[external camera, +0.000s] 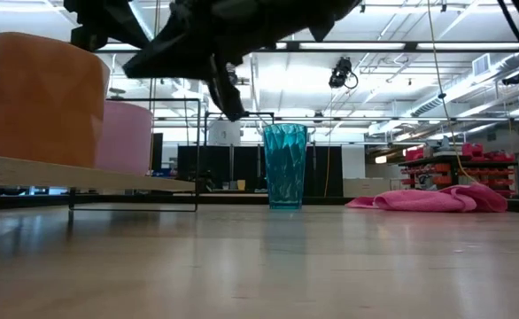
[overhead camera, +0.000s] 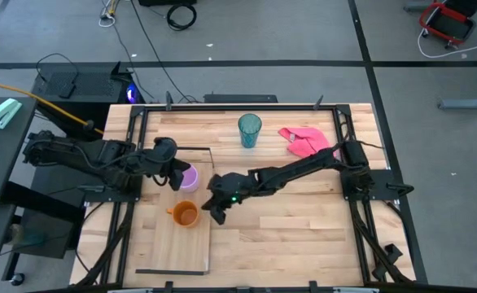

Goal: Stack small to large cups/mugs on shelf
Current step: Adjust the cups on the shelf, then put the blue cup on the shelf

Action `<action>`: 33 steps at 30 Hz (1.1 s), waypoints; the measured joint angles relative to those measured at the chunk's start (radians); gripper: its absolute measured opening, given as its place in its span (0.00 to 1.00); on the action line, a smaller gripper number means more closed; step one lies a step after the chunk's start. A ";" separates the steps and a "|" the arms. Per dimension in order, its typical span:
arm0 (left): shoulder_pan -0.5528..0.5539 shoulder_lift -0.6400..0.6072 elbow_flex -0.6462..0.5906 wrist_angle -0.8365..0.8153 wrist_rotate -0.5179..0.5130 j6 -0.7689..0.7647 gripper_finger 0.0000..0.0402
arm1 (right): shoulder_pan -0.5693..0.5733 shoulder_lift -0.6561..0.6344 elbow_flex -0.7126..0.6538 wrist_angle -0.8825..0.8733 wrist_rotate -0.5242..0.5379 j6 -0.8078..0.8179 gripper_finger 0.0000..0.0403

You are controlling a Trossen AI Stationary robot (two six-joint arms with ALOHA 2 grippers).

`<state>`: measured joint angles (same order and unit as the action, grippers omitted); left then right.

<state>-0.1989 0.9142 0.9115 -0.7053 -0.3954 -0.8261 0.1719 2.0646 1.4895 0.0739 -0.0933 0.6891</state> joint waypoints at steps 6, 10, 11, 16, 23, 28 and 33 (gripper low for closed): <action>0.000 0.000 0.000 -0.023 0.000 -0.027 0.05 | 0.004 0.038 0.000 0.039 -0.014 -0.009 0.01; 0.000 0.000 0.000 -0.049 0.000 -0.053 0.06 | 0.015 0.053 0.000 0.068 -0.019 -0.017 0.01; 0.000 0.000 0.000 -0.052 0.000 -0.053 0.06 | 0.015 0.053 0.000 0.076 -0.020 -0.017 0.01; 0.000 0.000 0.000 -0.051 0.000 -0.054 0.05 | 0.012 0.053 0.000 0.131 -0.004 -0.029 0.01; 0.000 0.001 0.000 -0.051 -0.001 -0.054 0.03 | 0.014 0.070 0.000 0.137 0.011 -0.016 0.01; 0.000 0.001 0.000 -0.052 0.000 -0.059 0.05 | 0.014 0.071 0.000 0.121 -0.024 -0.018 0.01; 0.000 0.001 0.000 -0.058 0.000 -0.060 0.07 | 0.014 0.069 0.000 0.092 -0.027 -0.036 0.01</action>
<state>-0.1993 0.9154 0.9115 -0.7636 -0.3958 -0.8865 0.1857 2.1339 1.4895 0.1655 -0.1207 0.6530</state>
